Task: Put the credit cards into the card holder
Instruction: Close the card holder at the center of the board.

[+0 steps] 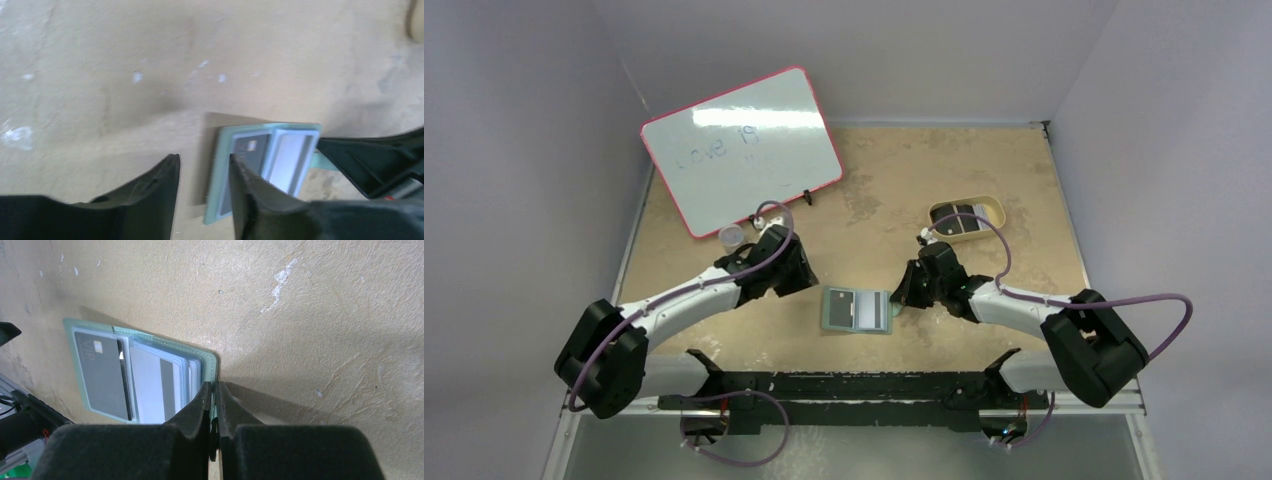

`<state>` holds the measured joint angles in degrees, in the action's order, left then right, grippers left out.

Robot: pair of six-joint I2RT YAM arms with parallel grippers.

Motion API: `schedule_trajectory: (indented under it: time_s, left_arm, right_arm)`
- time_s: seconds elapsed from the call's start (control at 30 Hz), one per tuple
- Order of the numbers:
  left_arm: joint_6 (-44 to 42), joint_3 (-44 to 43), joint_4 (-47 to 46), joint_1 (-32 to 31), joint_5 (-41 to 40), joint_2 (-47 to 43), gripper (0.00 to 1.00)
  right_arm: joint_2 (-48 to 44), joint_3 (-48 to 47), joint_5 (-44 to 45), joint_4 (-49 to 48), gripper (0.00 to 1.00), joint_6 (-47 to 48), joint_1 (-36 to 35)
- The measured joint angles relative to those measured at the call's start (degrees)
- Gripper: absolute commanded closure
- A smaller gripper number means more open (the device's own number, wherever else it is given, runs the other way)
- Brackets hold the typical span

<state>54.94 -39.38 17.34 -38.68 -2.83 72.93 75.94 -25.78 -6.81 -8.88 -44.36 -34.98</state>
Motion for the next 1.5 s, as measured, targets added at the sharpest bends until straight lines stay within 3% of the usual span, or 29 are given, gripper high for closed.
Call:
schedule_trajectory:
  time_s: [0.1, 0.2, 0.5, 0.7, 0.87, 1.3, 1.5]
  left_arm:
    - [-0.1, 2.0, 2.1, 1.4, -1.1, -0.2, 0.84]
    - [-0.4, 3.0, 3.6, 1.4, -1.5, 1.9, 0.9]
    - [0.5, 6.4, -5.3, 1.5, 8.7, 5.1, 0.89]
    - [3.8, 8.5, -17.1, 1.5, 19.0, 6.6, 0.88]
    - [5.8, 9.0, -22.3, 0.7, 22.8, 6.8, 0.87]
    - [6.0, 0.1, -24.4, -6.1, 24.2, 14.3, 0.86]
    - [6.0, -2.5, -25.7, -9.4, 23.8, 17.8, 0.87]
  right_arm:
    - [0.0, 0.0, 0.0, 0.0, 1.0, 0.0, 0.0]
    - [0.0, 0.0, -0.2, 0.0, 1.0, 0.0, 0.0]
    - [0.0, 0.0, -0.3, -0.1, 0.92, 0.2, 0.0]
    - [0.0, -0.9, -0.2, 1.1, 0.7, 1.8, 0.0]
    - [-3.7, -2.6, -0.4, 6.2, 0.6, 2.5, 0.0]
    - [-15.3, -2.4, 0.2, 12.3, 0.75, 1.1, 0.0]
    - [-20.9, -0.2, 1.4, 13.6, 0.76, -0.2, 1.5]
